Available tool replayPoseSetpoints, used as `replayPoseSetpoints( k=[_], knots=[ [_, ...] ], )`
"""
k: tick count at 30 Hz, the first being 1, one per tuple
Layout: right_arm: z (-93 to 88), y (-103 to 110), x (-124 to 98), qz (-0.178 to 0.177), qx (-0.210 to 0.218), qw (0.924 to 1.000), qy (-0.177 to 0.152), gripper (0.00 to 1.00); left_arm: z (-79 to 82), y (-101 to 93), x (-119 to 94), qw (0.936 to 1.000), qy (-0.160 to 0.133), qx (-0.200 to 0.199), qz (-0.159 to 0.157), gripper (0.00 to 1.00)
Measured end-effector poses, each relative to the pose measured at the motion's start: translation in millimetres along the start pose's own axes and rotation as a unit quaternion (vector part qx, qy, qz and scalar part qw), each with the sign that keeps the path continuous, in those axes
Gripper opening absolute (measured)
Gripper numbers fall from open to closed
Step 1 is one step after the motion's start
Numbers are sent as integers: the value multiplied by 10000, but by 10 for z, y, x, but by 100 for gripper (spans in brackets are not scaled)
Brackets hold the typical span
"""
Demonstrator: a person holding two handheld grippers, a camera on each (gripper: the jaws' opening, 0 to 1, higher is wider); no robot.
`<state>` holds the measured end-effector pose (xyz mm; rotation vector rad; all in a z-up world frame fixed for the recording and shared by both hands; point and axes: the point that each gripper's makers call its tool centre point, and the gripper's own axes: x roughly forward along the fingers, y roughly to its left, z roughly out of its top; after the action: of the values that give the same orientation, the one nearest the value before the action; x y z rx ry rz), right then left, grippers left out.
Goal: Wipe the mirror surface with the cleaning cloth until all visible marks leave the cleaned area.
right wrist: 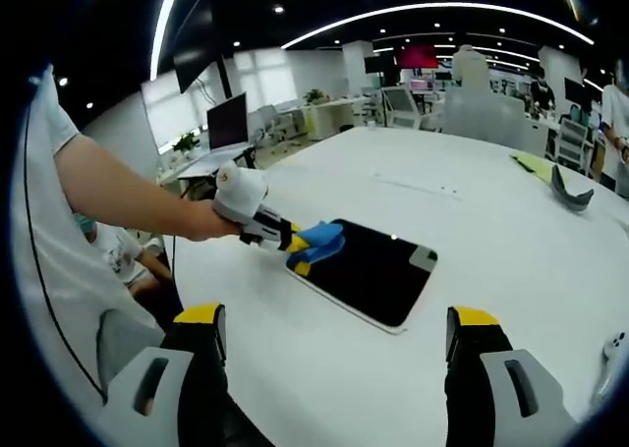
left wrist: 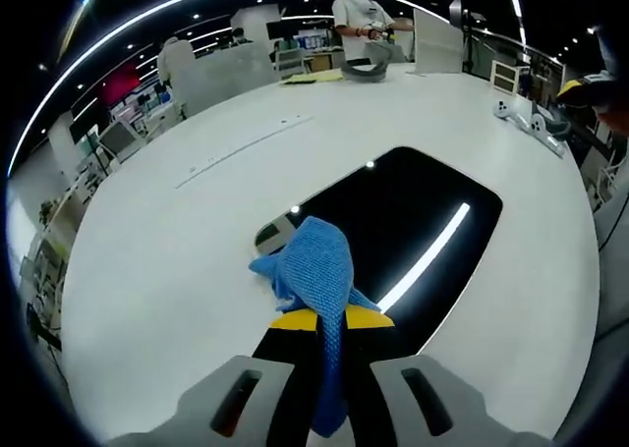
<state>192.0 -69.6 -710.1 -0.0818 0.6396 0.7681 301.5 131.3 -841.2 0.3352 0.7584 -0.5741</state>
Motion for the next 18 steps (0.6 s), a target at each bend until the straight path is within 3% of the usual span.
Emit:
replayPoseSetpoints(
  k=[18],
  knots=[
    [18, -71, 52, -2, 100, 9999, -134, 93, -49, -157, -67, 10000, 14, 40, -4, 4]
  ],
)
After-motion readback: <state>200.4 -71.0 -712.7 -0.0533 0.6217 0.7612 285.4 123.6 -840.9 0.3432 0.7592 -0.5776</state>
